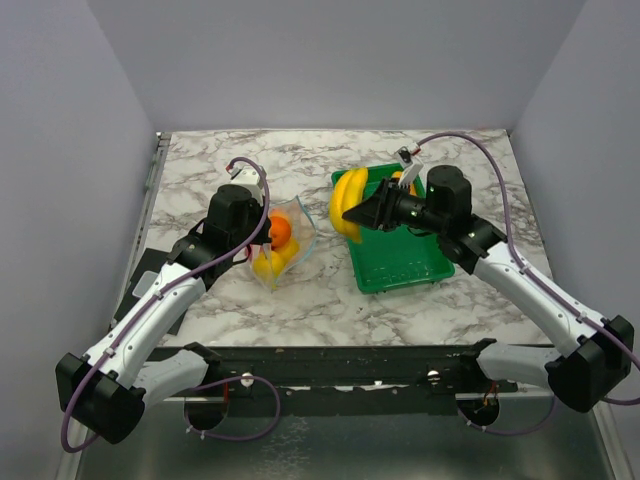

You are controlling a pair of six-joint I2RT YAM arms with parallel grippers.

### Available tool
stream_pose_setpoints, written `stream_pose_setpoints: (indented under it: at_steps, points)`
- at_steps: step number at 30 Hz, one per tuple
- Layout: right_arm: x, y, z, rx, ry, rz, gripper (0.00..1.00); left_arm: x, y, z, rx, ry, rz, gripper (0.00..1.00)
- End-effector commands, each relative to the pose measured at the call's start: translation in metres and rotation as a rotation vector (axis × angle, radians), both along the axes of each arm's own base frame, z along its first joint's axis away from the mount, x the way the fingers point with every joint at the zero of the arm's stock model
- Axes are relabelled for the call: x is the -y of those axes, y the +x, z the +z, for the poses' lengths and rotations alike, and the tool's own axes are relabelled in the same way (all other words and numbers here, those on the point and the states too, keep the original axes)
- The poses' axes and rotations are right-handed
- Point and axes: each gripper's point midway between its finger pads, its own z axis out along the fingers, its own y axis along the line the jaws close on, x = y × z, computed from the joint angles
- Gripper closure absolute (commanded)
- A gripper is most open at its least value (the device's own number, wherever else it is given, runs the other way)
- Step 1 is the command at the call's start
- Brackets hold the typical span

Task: Place the food in the zip-top bag and seal the zipper
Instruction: Pick up the fake fruit from the bin, then place the fake fruit in the zipper food storage bag.

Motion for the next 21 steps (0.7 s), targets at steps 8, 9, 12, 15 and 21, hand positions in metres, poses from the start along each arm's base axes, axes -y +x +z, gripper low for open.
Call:
stream_pose_setpoints:
  at_steps: [8,9,12,15,21]
  points:
    - [-0.028,-0.094,0.046,0.137,0.105,0.476,0.99,-0.001,0.002,0.004,0.019,-0.014,0.009,1.0]
    - [-0.031,-0.098,0.046,0.133,0.106,0.498,0.99,-0.001,0.002,0.004,0.019,-0.014,0.01,1.0]
    - [-0.041,-0.109,0.04,0.112,0.084,0.552,0.99,-0.002,0.002,0.004,0.019,-0.015,0.013,1.0]
    - [-0.054,-0.119,0.035,0.104,0.059,0.605,0.99,-0.002,0.002,0.004,0.02,-0.016,0.012,1.0]
    - [-0.074,-0.125,0.024,0.061,0.027,0.649,0.99,0.0,0.001,0.005,0.019,-0.022,0.004,1.0]
